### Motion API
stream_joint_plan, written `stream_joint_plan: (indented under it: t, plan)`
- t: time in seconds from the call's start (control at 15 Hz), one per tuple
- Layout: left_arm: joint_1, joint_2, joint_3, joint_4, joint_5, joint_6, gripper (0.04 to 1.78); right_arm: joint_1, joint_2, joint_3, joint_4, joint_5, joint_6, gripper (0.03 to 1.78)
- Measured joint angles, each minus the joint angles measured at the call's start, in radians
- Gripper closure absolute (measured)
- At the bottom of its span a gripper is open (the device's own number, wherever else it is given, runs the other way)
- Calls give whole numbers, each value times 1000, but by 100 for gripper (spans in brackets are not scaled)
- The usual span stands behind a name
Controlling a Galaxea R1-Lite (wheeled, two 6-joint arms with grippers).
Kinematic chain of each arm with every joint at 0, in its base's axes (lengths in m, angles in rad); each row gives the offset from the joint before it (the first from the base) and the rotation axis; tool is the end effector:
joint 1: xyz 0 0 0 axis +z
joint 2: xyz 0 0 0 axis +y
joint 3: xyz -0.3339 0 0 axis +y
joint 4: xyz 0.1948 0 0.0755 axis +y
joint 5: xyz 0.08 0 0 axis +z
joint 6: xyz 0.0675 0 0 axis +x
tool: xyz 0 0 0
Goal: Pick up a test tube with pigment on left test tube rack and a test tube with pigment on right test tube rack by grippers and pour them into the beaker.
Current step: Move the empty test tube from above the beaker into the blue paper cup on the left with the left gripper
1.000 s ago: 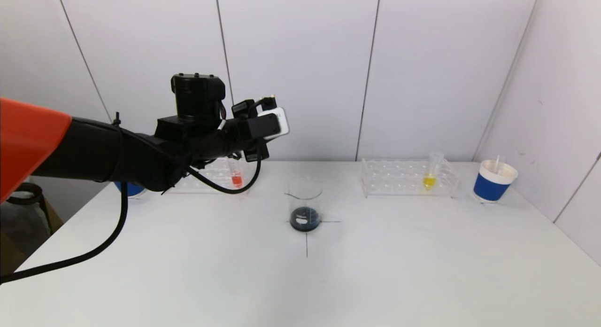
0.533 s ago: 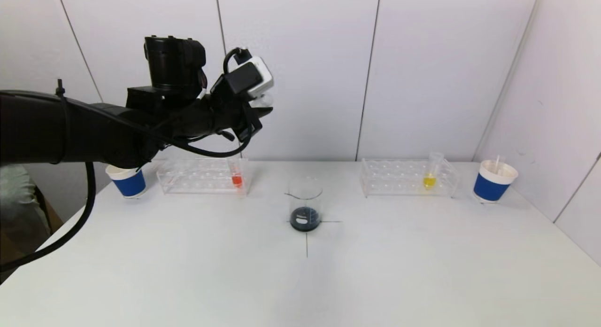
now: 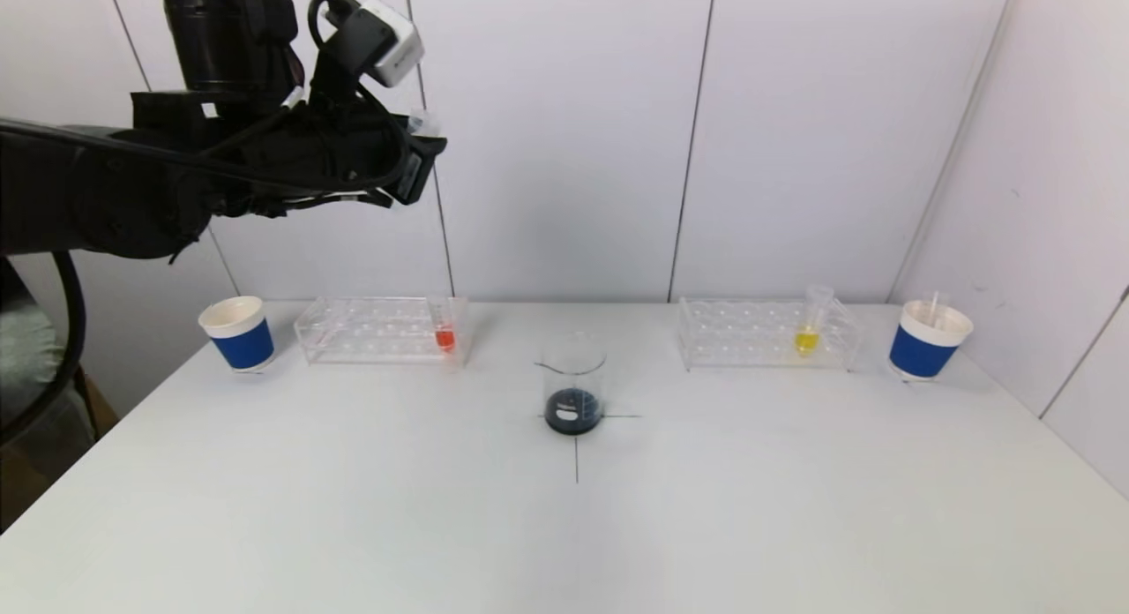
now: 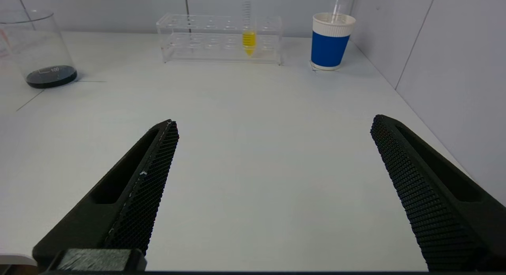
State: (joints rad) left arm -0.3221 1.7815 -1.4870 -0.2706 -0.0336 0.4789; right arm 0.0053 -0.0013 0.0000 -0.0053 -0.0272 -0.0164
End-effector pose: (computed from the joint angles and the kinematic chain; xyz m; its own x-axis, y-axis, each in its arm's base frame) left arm 0.4030 -0.1369 0.3387 0.9371 -0.3482 -0.0239 0.3195 0.8285 0.4600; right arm 0.0083 -0.0018 0.0763 0.9997 -0.0219 0.0066 0.0220 0.9996 -0.0162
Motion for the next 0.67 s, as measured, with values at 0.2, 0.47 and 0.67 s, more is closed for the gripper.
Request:
stream_joint_plan:
  t: [0.2, 0.47, 0.67]
  plan:
    - [82, -11, -25, 11, -2, -77, 138, 0, 0, 0, 0, 0, 0, 4]
    - [185, -9, -34, 4, -7, -145, 138, 0, 0, 0, 0, 0, 0, 4]
    - [267, -8, -28, 9, -7, -218, 138, 0, 0, 0, 0, 0, 0, 4]
